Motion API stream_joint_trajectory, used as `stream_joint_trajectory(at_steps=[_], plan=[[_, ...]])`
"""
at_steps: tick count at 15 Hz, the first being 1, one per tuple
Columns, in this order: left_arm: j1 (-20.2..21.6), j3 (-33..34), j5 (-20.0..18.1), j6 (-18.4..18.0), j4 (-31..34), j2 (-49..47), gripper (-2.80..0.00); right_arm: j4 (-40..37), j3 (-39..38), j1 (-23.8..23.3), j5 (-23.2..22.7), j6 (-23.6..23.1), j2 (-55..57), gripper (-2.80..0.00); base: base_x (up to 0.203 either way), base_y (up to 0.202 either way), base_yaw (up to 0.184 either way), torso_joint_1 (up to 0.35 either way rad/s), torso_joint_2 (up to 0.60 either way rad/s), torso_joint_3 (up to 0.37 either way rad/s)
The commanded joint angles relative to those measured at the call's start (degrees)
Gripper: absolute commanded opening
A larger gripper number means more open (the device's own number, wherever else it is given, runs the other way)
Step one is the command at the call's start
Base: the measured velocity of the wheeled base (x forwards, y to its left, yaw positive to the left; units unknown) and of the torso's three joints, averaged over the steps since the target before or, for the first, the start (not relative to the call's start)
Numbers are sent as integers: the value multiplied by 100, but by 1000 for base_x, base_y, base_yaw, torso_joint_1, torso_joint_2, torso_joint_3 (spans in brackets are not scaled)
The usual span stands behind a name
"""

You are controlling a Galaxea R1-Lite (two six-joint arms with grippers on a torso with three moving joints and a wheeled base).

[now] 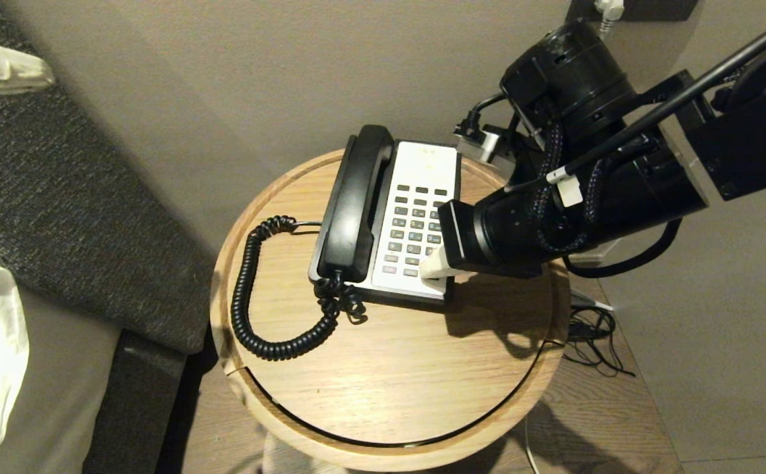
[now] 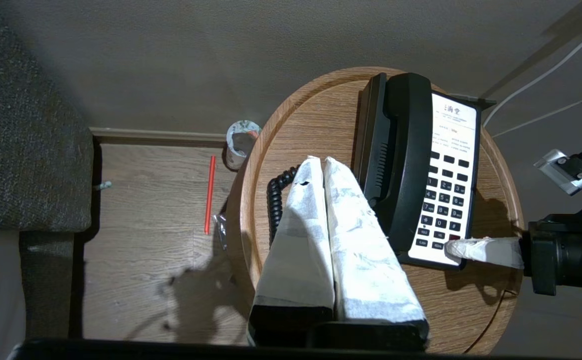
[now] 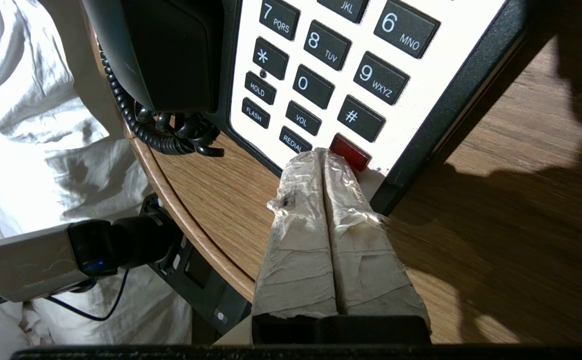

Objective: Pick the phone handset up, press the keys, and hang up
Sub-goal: End the call using the dial pad

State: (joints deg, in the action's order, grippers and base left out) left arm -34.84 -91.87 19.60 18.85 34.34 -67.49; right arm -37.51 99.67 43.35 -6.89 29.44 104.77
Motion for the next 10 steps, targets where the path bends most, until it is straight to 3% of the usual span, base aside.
stream_joint_trajectory(at_steps=[1,10], plan=[[4,2,17,14,22,41,-280,-31,0,18,2,35,-196,-280,0,0,0,0,0,0],[74,231,8,14,20,201,-280,-87,-262,253,22,88,-686,-280,0,0,0,0,0,0]])
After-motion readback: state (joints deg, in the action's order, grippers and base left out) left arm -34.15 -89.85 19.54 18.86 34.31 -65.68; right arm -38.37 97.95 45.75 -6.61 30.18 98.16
